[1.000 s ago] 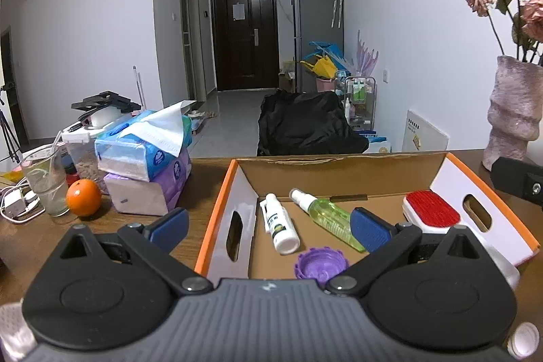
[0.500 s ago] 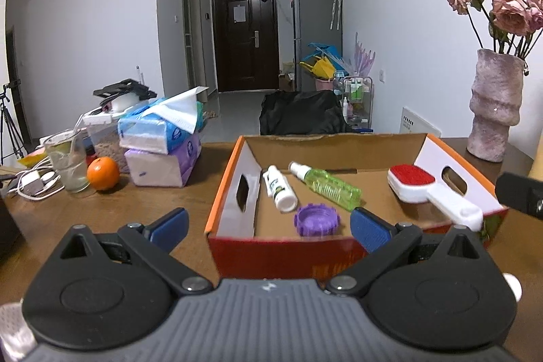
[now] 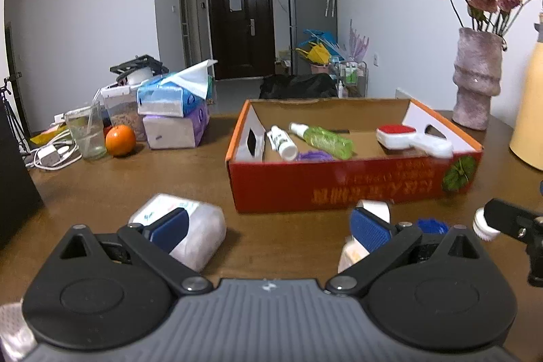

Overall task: Organize rigid objects
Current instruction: 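Withdraw both tools from the box toward the caps and adapter, then grasp the white bottle cap with the right gripper, then grasp the white-and-gold plug adapter with the left gripper while the right gripper holds the cap, then carry the white cap and plug adapter over the box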

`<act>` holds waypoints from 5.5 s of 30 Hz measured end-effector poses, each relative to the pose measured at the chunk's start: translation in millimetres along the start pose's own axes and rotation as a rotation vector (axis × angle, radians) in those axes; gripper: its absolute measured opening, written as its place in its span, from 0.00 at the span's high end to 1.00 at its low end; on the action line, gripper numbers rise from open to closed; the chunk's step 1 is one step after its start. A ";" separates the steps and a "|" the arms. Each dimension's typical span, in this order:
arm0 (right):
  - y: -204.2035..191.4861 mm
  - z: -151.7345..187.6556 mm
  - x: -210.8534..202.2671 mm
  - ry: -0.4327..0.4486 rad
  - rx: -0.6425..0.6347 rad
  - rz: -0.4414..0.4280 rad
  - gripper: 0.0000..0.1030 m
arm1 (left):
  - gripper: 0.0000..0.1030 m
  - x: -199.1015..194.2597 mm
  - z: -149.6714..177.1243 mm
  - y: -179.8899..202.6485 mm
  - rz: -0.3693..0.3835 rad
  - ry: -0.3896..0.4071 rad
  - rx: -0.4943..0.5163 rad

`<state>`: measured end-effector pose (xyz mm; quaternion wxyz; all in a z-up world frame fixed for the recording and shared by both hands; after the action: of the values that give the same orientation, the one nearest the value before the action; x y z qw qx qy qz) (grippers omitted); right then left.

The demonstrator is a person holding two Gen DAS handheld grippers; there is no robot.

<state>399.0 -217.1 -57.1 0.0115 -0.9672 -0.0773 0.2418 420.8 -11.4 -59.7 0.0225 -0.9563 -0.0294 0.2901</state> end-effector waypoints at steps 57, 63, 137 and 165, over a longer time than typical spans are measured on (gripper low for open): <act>2.5 27.1 25.6 -0.121 -0.045 -0.071 0.62 | 0.00 5.3 32.8 33.5 0.097 -0.111 0.015; 28.1 23.8 23.1 -0.101 -0.006 -0.033 0.62 | 0.00 16.4 28.7 56.1 0.052 -0.120 0.000; 0.2 -16.0 4.8 0.058 0.048 -0.038 0.62 | 0.68 -8.0 -21.7 40.4 0.080 -0.010 -0.015; -10.1 -77.3 67.1 0.133 0.062 -0.061 0.62 | 0.68 55.3 -95.1 17.7 0.034 0.039 -0.144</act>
<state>492.2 -195.5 -19.5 0.0541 -0.9774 -0.0982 0.1790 520.3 -27.7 -12.3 -0.0507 -0.9613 -0.0337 0.2687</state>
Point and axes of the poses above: each gripper's, at about its wrist camera, not at the fingertips, and x roughly the way its jaws point, y to its right, z to its underside, the point moved 4 cm from there along x, roughly the way its jaws point, and after that the axes turned 5 degrees about -y, right-handed, at the moved point
